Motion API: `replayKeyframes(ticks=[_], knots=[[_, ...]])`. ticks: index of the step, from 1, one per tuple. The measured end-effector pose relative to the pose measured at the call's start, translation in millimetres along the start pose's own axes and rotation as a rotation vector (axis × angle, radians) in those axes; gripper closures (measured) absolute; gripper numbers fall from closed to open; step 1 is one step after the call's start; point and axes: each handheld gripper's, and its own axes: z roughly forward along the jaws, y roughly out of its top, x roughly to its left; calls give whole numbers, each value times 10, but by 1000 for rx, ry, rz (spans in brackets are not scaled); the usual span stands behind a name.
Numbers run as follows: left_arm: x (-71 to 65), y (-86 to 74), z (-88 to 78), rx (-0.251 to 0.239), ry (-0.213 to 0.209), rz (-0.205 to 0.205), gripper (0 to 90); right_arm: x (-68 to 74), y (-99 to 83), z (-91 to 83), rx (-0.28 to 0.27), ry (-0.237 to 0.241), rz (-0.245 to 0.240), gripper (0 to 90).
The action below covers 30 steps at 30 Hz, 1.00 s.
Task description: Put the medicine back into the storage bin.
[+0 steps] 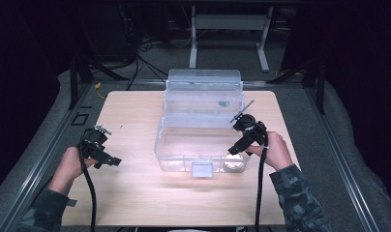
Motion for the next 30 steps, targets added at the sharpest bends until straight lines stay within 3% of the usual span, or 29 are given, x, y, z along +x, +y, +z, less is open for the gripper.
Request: replayKeyframes(ticks=[6,11,15,18,30], knots=[[-35,145,-99,-10,11,19,54,80,-76,-82,-79,29,-2,99],[-82,285,-198,-46,2,28,59,133,-150,-96,-137,50,-5,107],[-111,409,-252,-56,-1,51,45,151,-212,-91,-140,47,-7,105],[-104,523,-269,-35,13,71,22,157,-247,-105,-144,42,0,122],[-202,909,-292,-76,-40,108,0,188,-284,-172,-163,16,4,121]])
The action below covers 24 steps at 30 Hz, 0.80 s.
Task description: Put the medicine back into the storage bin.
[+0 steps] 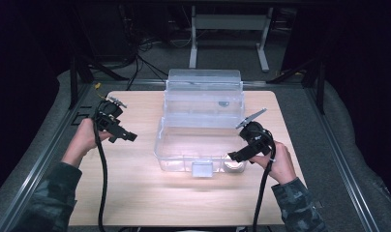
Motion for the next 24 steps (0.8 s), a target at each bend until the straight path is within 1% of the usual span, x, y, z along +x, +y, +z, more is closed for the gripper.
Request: replayKeyframes(ticks=[2,3,4,5,7,9,10,11,12,13,14,16,17,19,21,22,24], knots=[[-10,80,16,-6,-4,6,0,0,-13,1,0,5,5,122],[-10,107,23,-5,-7,10,0,1,-26,-4,5,-8,6,123],[-14,140,31,-8,-2,16,0,0,-36,-5,-3,1,11,125],[-14,172,39,-7,-8,21,0,-1,-44,-17,0,-7,12,129],[-21,236,53,-12,-18,26,0,-11,-55,-33,-5,-2,14,129],[-42,301,55,-18,-13,34,1,-3,-57,-68,-6,-22,14,134],[-53,334,53,-18,-13,43,1,-3,-57,-68,-6,-22,14,134],[-63,369,52,-17,-17,50,0,-1,-59,-68,-12,-14,13,135],[-75,403,51,-20,-18,53,1,3,-57,-62,-6,-18,10,135],[-82,441,51,-18,-17,60,1,2,-54,-47,-2,-9,10,135],[-93,478,49,-17,-14,68,1,9,-47,-35,5,-17,10,135],[-109,561,49,-19,-19,75,1,16,-37,-11,9,-8,2,136],[-115,588,50,-17,-18,79,1,28,-30,0,12,-10,-2,136],[-130,662,57,-12,-12,90,2,36,-23,23,8,2,-3,136],[-137,730,53,-19,-17,92,1,48,-15,38,14,2,-3,136],[-139,763,52,-27,-25,91,1,49,-11,40,10,3,-6,136],[-142,829,54,-31,-23,94,2,53,-10,40,1,12,-6,137]])
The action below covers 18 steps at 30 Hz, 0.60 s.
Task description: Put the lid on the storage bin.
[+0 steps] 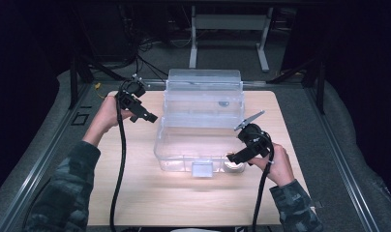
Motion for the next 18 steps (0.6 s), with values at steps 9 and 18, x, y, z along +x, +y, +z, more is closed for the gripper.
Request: replayKeyframes(ticks=[9,18], knots=[[-37,238,89,-21,-25,17,1,6,-12,43,4,7,-5,138],[-56,534,187,-27,-40,55,3,-6,20,77,-5,38,-12,145]])
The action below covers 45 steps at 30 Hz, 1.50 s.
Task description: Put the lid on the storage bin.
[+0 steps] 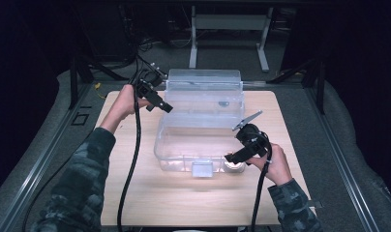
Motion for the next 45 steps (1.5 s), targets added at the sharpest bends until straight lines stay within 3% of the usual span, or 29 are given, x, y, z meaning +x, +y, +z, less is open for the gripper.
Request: replayKeyframes(ticks=[2,5,9,12,17,20,23,27,35,38,40,42,45], knots=[[15,80,31,-6,-2,13,14,1,18,15,-6,8,-4,146],[26,177,82,-38,-2,1,18,-2,20,18,-10,14,0,146],[5,299,211,-25,-4,31,31,17,-22,26,-12,22,-2,149],[38,370,283,-35,5,17,66,8,-10,80,-8,29,3,152],[37,455,384,-18,43,50,148,110,14,98,-6,32,-28,181],[46,453,452,-13,59,29,212,126,31,160,6,43,-19,205],[60,469,491,-9,72,43,288,183,29,177,4,44,-37,241],[67,460,607,17,72,26,384,161,-5,272,27,54,-15,299],[59,429,670,-6,63,12,590,182,-69,413,59,57,-5,460],[68,422,691,-16,55,29,615,198,-102,417,36,33,-18,558],[48,396,694,-35,65,47,625,179,-114,431,20,48,-13,579],[33,372,686,-44,75,52,644,178,-122,440,9,35,-10,600],[39,361,689,-52,67,55,665,168,-130,417,8,33,-8,607]])
